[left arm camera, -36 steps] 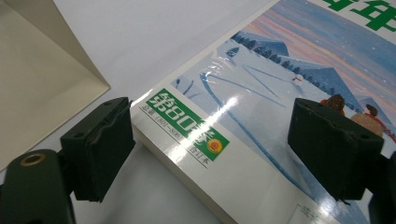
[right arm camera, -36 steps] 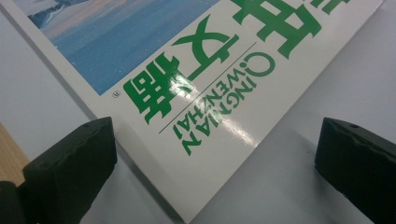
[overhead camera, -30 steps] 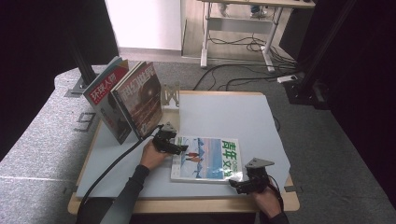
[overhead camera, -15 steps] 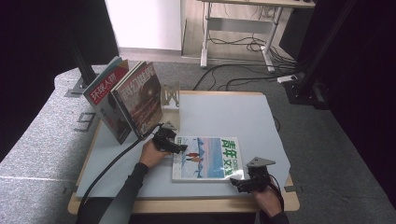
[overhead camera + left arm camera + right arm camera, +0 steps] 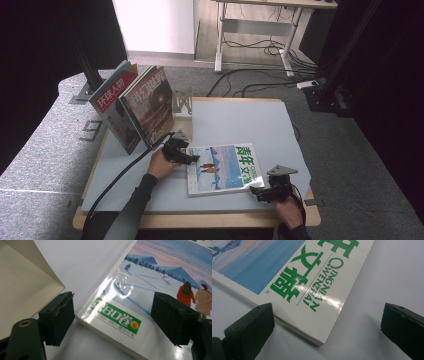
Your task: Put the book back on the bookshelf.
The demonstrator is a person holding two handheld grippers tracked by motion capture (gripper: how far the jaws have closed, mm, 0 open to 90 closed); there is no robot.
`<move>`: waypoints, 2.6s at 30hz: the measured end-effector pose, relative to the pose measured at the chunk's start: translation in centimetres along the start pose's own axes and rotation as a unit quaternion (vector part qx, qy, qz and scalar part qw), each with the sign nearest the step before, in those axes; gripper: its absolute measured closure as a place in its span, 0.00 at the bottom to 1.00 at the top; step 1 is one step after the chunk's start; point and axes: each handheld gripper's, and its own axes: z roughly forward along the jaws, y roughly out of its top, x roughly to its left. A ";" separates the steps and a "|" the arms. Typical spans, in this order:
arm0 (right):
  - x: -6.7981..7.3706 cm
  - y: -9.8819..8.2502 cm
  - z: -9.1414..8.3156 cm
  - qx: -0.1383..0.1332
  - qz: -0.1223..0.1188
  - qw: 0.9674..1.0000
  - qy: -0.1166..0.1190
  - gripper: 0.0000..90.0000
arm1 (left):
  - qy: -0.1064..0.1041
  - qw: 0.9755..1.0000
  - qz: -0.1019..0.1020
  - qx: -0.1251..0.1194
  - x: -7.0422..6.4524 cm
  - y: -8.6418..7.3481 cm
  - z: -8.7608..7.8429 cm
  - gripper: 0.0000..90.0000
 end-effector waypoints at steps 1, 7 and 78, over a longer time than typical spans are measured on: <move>0.0 0.0 0.0 0.000 0.000 1.000 0.000 0.00 | 0.000 1.000 0.000 0.000 0.0 0.0 0.0 0.21; -0.9 0.3 0.3 -0.003 0.008 1.000 -0.016 0.00 | -0.016 1.000 -0.011 0.016 -0.2 0.1 0.1 0.22; -2.5 3.5 3.5 -0.015 0.056 0.998 0.015 0.00 | -0.046 0.997 0.049 0.031 -10.7 -4.3 -3.0 0.27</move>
